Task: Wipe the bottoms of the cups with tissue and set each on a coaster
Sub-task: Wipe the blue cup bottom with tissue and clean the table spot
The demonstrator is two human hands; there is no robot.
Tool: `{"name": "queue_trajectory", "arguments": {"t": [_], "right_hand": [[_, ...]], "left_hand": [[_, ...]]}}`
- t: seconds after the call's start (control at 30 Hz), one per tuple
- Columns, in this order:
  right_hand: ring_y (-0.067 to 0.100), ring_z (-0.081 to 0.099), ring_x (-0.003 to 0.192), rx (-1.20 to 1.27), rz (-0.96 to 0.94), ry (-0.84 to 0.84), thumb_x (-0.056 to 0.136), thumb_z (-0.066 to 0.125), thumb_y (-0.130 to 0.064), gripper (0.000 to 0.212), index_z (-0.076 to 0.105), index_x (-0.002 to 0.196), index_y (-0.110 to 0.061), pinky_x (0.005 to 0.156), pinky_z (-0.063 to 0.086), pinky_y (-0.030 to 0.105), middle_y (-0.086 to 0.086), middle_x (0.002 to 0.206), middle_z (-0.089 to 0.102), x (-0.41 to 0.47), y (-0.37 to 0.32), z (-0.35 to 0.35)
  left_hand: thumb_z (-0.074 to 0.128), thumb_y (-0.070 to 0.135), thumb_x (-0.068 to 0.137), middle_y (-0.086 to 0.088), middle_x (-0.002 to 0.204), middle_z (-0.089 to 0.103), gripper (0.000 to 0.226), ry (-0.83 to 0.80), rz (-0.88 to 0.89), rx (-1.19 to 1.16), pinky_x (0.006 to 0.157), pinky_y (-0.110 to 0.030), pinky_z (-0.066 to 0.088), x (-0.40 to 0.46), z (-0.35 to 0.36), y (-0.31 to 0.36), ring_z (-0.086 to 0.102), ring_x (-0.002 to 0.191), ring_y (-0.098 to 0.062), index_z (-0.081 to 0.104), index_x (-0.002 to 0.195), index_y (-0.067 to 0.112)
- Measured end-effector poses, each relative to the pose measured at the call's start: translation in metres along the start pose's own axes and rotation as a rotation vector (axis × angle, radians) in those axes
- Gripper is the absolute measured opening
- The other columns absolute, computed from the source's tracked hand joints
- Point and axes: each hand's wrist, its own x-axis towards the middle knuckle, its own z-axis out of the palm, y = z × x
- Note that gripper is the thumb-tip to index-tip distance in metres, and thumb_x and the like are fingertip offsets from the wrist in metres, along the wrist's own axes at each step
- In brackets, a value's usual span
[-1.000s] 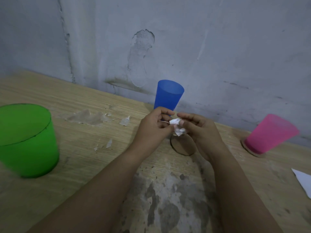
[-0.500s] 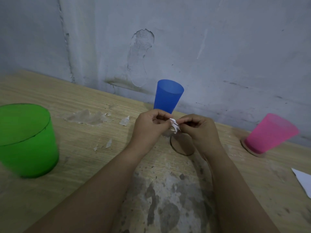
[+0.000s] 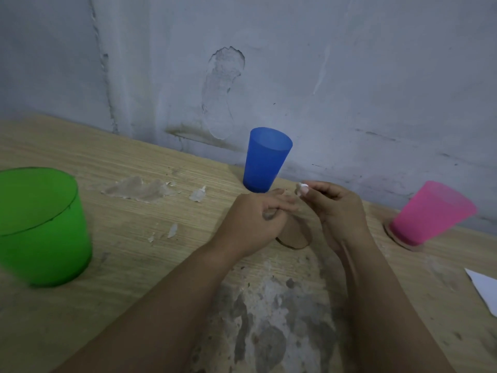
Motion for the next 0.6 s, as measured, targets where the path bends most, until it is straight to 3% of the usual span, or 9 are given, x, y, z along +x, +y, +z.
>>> {"name": "queue_trajectory", "arguments": {"t": [0.13, 0.23, 0.33, 0.4, 0.47, 0.6], "right_hand": [[0.0, 0.065, 0.068, -0.391, -0.111, 0.253, 0.075, 0.075, -0.017, 0.012, 0.075, 0.086, -0.014, 0.068, 0.048, 0.014, -0.005, 0.078, 0.075, 0.011, -0.004, -0.026], [0.009, 0.064, 0.081, -0.776, -0.16, 0.335, 0.079, 0.07, -0.015, 0.014, 0.075, 0.091, -0.009, 0.072, 0.038, 0.015, 0.008, 0.094, 0.074, 0.027, 0.002, -0.036], [0.024, 0.064, 0.1, -1.037, -0.158, 0.255, 0.082, 0.062, -0.005, 0.018, 0.073, 0.096, -0.002, 0.084, 0.034, 0.016, 0.015, 0.103, 0.072, 0.044, 0.013, -0.031], [0.027, 0.062, 0.102, -1.095, -0.14, 0.218, 0.083, 0.058, -0.002, 0.021, 0.072, 0.098, 0.001, 0.093, 0.038, 0.023, 0.017, 0.104, 0.071, 0.053, 0.02, -0.025], [0.029, 0.063, 0.099, -1.099, -0.16, 0.221, 0.082, 0.056, 0.0, 0.021, 0.071, 0.098, 0.003, 0.092, 0.043, 0.029, 0.02, 0.102, 0.071, 0.06, 0.023, -0.018], [0.024, 0.064, 0.099, -1.05, -0.189, 0.125, 0.086, 0.059, -0.005, 0.02, 0.07, 0.101, 0.001, 0.088, 0.04, 0.019, 0.016, 0.105, 0.071, 0.07, 0.018, 0.002]], "left_hand": [[0.053, 0.006, 0.087, 0.013, 0.109, 0.068, 0.03, 0.126, -0.032, 0.105, 0.084, 0.001, 0.038, 0.001, 0.001, -0.005, 0.052, 0.099, 0.018, 0.072, 0.104, 0.023], [0.051, 0.015, 0.09, 0.011, 0.101, 0.07, 0.028, 0.156, -0.093, 0.32, 0.072, -0.011, 0.048, 0.003, 0.001, -0.011, 0.059, 0.08, 0.003, 0.07, 0.108, 0.026], [0.048, 0.017, 0.09, 0.009, 0.106, 0.069, 0.028, 0.158, -0.164, 0.382, 0.074, -0.018, 0.048, 0.004, 0.0, -0.013, 0.06, 0.085, -0.002, 0.07, 0.107, 0.024], [0.047, 0.015, 0.09, 0.008, 0.104, 0.07, 0.028, 0.173, -0.191, 0.364, 0.076, -0.022, 0.051, 0.004, -0.001, -0.012, 0.062, 0.086, -0.004, 0.07, 0.104, 0.023], [0.047, 0.014, 0.09, 0.007, 0.103, 0.07, 0.028, 0.164, -0.201, 0.362, 0.077, -0.023, 0.052, 0.004, -0.001, -0.011, 0.062, 0.087, -0.005, 0.071, 0.103, 0.022], [0.047, 0.014, 0.09, 0.007, 0.101, 0.07, 0.028, 0.147, -0.198, 0.367, 0.076, -0.022, 0.052, 0.005, -0.001, -0.009, 0.062, 0.086, -0.004, 0.071, 0.102, 0.022]]}}
